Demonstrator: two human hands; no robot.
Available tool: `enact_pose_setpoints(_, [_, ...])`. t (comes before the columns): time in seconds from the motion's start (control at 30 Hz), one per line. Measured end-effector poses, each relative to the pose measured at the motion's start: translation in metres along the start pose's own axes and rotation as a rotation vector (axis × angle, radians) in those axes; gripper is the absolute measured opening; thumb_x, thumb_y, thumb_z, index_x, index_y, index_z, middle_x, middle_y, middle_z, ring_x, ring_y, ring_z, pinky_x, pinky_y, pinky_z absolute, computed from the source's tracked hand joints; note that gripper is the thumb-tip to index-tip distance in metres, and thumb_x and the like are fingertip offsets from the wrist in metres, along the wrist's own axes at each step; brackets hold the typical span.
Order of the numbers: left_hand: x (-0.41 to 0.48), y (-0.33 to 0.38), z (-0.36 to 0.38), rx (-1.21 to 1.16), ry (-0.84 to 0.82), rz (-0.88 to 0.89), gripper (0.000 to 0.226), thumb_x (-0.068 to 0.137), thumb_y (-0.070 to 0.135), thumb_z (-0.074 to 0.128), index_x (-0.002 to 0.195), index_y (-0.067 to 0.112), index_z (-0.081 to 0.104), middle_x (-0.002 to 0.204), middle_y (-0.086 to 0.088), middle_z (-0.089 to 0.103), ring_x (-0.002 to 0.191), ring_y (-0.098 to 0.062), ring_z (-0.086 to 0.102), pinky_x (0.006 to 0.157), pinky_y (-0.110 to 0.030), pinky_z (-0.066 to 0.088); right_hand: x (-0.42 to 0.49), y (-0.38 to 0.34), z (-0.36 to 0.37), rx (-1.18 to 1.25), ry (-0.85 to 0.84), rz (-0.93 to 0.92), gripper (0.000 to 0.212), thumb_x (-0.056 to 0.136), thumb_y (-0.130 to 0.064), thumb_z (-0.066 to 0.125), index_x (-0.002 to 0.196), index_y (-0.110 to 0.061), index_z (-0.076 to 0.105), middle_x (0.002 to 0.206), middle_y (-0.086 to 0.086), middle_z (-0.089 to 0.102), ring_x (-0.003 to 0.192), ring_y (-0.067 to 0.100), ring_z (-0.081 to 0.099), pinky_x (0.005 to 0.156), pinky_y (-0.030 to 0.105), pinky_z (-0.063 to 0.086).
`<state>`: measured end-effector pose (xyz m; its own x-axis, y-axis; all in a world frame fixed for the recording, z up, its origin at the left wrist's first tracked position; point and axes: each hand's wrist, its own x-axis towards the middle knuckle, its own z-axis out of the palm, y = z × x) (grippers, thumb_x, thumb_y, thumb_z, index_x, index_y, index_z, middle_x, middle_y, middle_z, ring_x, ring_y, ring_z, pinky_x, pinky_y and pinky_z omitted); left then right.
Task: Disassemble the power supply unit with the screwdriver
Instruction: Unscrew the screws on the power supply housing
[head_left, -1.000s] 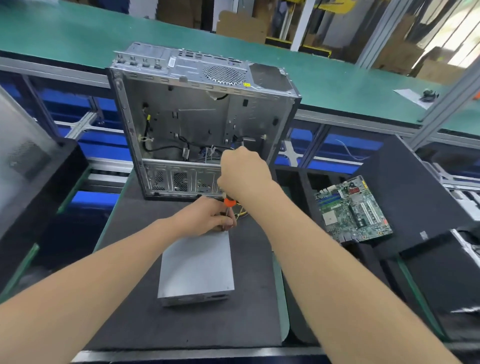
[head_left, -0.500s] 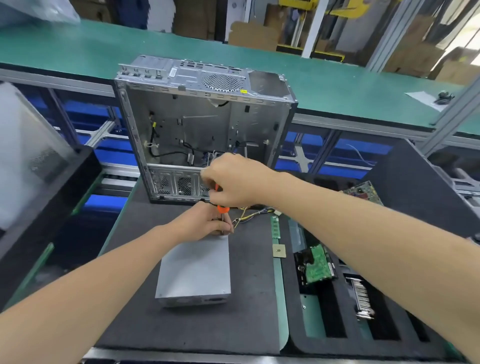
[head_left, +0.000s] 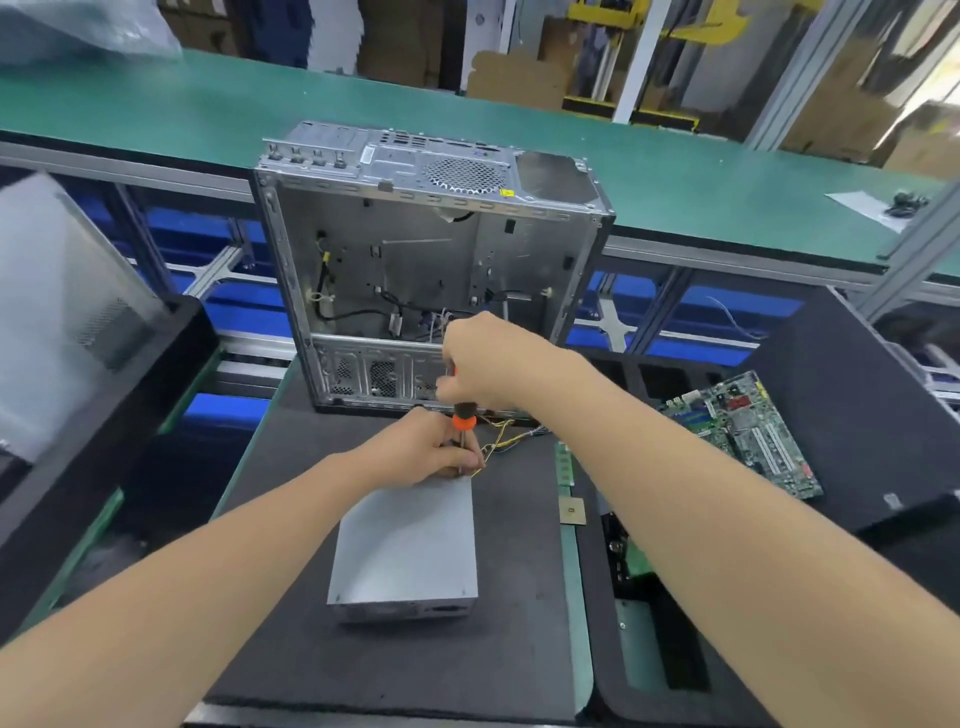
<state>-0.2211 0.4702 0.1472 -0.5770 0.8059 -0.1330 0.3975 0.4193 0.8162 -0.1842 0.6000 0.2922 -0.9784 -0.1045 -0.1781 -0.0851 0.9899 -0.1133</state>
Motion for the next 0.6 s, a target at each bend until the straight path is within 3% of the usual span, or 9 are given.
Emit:
enact_pose_setpoints(0.07, [0.002, 0.003, -0.002, 0.003, -0.014, 0.014, 0.014, 0.096, 0.011, 0.068, 0.089, 0.016, 0.080, 0.086, 0.009, 0.078, 0.081, -0.007, 0.073, 0.078, -0.019, 0.057, -0.002, 0.008, -0.012, -0.085, -0.099, -0.164, 0.021, 0.086, -0.029, 0.070, 0.085, -0.008, 0.064, 0.077, 0.001, 0.057, 0.068, 0.024, 0.052, 0.059, 0.034, 0.044])
enact_pose_setpoints(0.17, [0.005, 0.005, -0.004, 0.007, -0.048, 0.017, 0.014, 0.097, 0.012, 0.068, 0.089, 0.017, 0.079, 0.083, 0.012, 0.077, 0.084, -0.009, 0.073, 0.079, -0.019, 0.056, -0.001, 0.012, -0.025, -0.176, -0.219, -0.367, 0.015, 0.081, -0.023, 0.075, 0.088, -0.015, 0.064, 0.077, -0.007, 0.061, 0.071, 0.013, 0.054, 0.060, 0.032, 0.044])
enact_pose_setpoints(0.3, [0.006, 0.003, -0.006, 0.047, -0.086, 0.055, 0.032, 0.097, 0.017, 0.070, 0.072, 0.037, 0.072, 0.088, 0.008, 0.078, 0.094, -0.015, 0.073, 0.090, -0.028, 0.056, 0.002, 0.011, -0.022, -0.186, -0.265, -0.474, 0.018, 0.075, -0.020, 0.078, 0.084, -0.021, 0.062, 0.085, -0.004, 0.065, 0.078, 0.015, 0.057, 0.064, 0.029, 0.043])
enact_pose_setpoints(0.4, [0.005, 0.003, -0.006, 0.019, -0.083, 0.063, 0.044, 0.098, 0.016, 0.070, 0.062, 0.043, 0.070, 0.089, 0.004, 0.078, 0.092, -0.017, 0.073, 0.086, -0.023, 0.054, -0.002, 0.013, -0.018, -0.164, -0.205, -0.406, 0.016, 0.077, -0.025, 0.076, 0.086, -0.021, 0.063, 0.084, -0.007, 0.065, 0.079, 0.010, 0.056, 0.067, 0.031, 0.049])
enact_pose_setpoints(0.47, [0.006, 0.002, -0.004, -0.008, -0.071, 0.049, 0.036, 0.098, 0.014, 0.070, 0.070, 0.036, 0.074, 0.087, 0.001, 0.078, 0.091, -0.021, 0.074, 0.085, -0.025, 0.058, -0.007, 0.013, -0.014, -0.141, -0.113, -0.313, 0.014, 0.080, -0.032, 0.072, 0.087, -0.021, 0.064, 0.082, -0.009, 0.063, 0.082, 0.012, 0.058, 0.070, 0.035, 0.053])
enact_pose_setpoints(0.53, [0.008, 0.000, -0.003, -0.045, -0.069, 0.032, 0.017, 0.098, 0.011, 0.070, 0.084, 0.016, 0.076, 0.086, -0.003, 0.077, 0.089, -0.027, 0.073, 0.087, -0.034, 0.061, -0.010, 0.005, -0.002, -0.081, 0.036, -0.106, 0.026, 0.086, -0.046, 0.065, 0.088, -0.020, 0.062, 0.080, -0.005, 0.057, 0.085, 0.023, 0.060, 0.069, 0.036, 0.052])
enact_pose_setpoints(0.6, [0.010, -0.002, -0.003, -0.022, -0.066, 0.040, 0.017, 0.098, 0.013, 0.069, 0.083, 0.015, 0.074, 0.081, 0.002, 0.076, 0.081, -0.021, 0.072, 0.082, -0.032, 0.058, -0.010, -0.009, 0.013, -0.093, 0.203, 0.182, 0.039, 0.093, -0.057, 0.056, 0.093, -0.018, 0.059, 0.082, -0.002, 0.051, 0.083, 0.032, 0.059, 0.065, 0.036, 0.044])
